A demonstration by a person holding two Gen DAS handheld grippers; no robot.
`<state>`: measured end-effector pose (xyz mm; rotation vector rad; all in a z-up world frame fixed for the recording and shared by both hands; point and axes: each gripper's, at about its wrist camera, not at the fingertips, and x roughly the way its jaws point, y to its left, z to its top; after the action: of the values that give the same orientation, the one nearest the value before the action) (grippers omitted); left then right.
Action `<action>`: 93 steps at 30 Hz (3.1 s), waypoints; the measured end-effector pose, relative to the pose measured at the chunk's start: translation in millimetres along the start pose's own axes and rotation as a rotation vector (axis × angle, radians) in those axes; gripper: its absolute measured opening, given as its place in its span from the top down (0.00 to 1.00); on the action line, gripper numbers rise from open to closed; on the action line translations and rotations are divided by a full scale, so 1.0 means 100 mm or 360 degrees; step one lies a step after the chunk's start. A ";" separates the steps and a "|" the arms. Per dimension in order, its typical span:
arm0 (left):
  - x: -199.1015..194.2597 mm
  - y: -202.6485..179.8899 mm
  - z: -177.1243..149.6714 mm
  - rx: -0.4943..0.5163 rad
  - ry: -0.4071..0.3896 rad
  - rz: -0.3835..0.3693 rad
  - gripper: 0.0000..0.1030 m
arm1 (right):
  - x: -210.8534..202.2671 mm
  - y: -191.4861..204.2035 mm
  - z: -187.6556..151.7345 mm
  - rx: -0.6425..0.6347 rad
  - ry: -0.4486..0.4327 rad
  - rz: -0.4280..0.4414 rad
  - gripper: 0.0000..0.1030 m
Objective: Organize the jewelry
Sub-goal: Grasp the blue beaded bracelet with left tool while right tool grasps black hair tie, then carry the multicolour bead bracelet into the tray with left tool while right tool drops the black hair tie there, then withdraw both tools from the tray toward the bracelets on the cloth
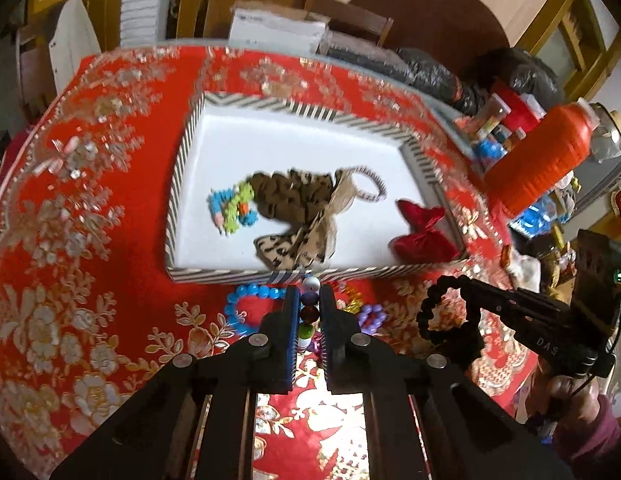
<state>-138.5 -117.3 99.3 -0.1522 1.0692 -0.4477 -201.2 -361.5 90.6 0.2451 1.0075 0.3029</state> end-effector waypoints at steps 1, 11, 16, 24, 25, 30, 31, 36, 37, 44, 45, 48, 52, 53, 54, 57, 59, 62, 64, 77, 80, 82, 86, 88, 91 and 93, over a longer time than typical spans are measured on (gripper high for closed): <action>-0.05 -0.01 0.01 0.0005 -0.0012 0.0005 1.00 | -0.03 -0.01 0.00 0.0010 -0.0010 0.0011 0.94; -0.39 -0.11 0.18 0.0044 -0.0165 0.0051 1.00 | -0.33 0.03 0.13 -0.0013 -0.0119 0.0031 0.94; -0.46 -0.14 0.36 0.0060 -0.0215 0.0049 1.00 | -0.33 0.08 0.22 -0.0041 -0.0134 0.0012 0.94; -0.32 -0.15 0.64 0.0105 -0.0218 0.0081 1.00 | -0.18 0.05 0.42 -0.0038 -0.0125 -0.0017 0.94; -0.29 -0.14 0.67 0.0112 -0.0216 0.0089 1.00 | -0.15 0.05 0.44 -0.0034 -0.0121 -0.0020 0.94; -0.07 -0.13 0.84 0.0153 -0.0186 0.0122 1.00 | 0.02 0.00 0.56 -0.0005 -0.0089 -0.0048 0.94; -0.03 -0.13 0.87 0.0158 -0.0180 0.0123 1.00 | 0.05 -0.01 0.57 0.0000 -0.0084 -0.0051 0.94; 0.23 -0.12 1.04 0.0180 -0.0133 0.0111 1.00 | 0.26 -0.06 0.68 0.0033 -0.0037 -0.0073 0.94; 0.29 -0.13 1.07 0.0183 -0.0122 0.0103 1.00 | 0.30 -0.08 0.70 0.0043 -0.0025 -0.0078 0.94; 0.67 -0.14 1.31 0.0206 -0.0059 0.0041 1.00 | 0.61 -0.14 0.81 0.0095 0.0051 -0.0089 0.94; 0.71 -0.13 1.34 0.0205 -0.0055 0.0039 1.00 | 0.64 -0.14 0.83 0.0099 0.0060 -0.0091 0.94; 0.86 -0.06 1.43 0.0186 -0.0038 0.0040 1.00 | 0.75 -0.16 0.85 0.0117 0.0087 -0.0093 0.94; 1.04 0.17 1.49 0.0114 -0.0002 0.0088 1.00 | 0.89 -0.18 0.86 0.0114 0.0128 -0.0124 0.94; 1.09 0.26 1.49 0.0083 0.0016 0.0112 1.00 | 0.93 -0.19 0.85 0.0109 0.0141 -0.0142 0.94; 1.12 0.31 1.49 0.0063 0.0024 0.0125 1.00 | 0.95 -0.19 0.85 0.0106 0.0150 -0.0153 0.94; 1.24 0.45 1.45 0.0000 0.0055 0.0160 1.00 | 1.04 -0.22 0.84 0.0110 0.0176 -0.0174 0.94; 1.29 0.50 1.44 -0.0030 0.0062 0.0181 1.00 | 1.10 -0.25 0.85 0.0117 0.0186 -0.0196 0.94; 1.32 0.55 1.44 -0.0069 0.0046 0.0209 1.00 | 1.15 -0.26 0.88 0.0096 0.0185 -0.0250 0.94; 1.31 0.57 1.45 -0.0074 0.0028 0.0215 0.97 | 1.19 -0.25 0.88 0.0083 0.0209 -0.0263 0.93; 1.02 0.42 1.29 0.0010 -0.0017 0.0309 0.81 | 0.87 -0.14 0.85 0.0081 0.0126 -0.0234 0.61; 0.90 0.35 1.22 0.0023 -0.0044 0.0323 0.81 | 0.75 -0.06 0.83 0.0063 0.0099 -0.0225 0.61; 0.79 0.29 1.15 0.0030 -0.0072 0.0325 0.81 | 0.67 0.01 0.81 0.0044 0.0079 -0.0218 0.61; 0.59 0.19 1.01 0.0059 -0.0120 0.0354 0.81 | 0.52 0.14 0.74 0.0000 0.0048 -0.0206 0.58; 0.49 0.12 0.92 0.0077 -0.0141 0.0371 0.81 | 0.44 0.21 0.69 -0.0030 0.0030 -0.0202 0.57; 0.34 0.04 0.78 0.0091 -0.0166 0.0393 0.81 | 0.33 0.30 0.59 -0.0058 0.0010 -0.0192 0.57; 0.25 -0.01 0.69 0.0093 -0.0174 0.0396 0.81 | 0.27 0.33 0.53 -0.0058 0.0003 -0.0169 0.57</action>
<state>-68.1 -135.3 112.5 0.0088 0.9523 -0.2431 -146.6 -324.5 107.2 0.1579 1.0120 0.2245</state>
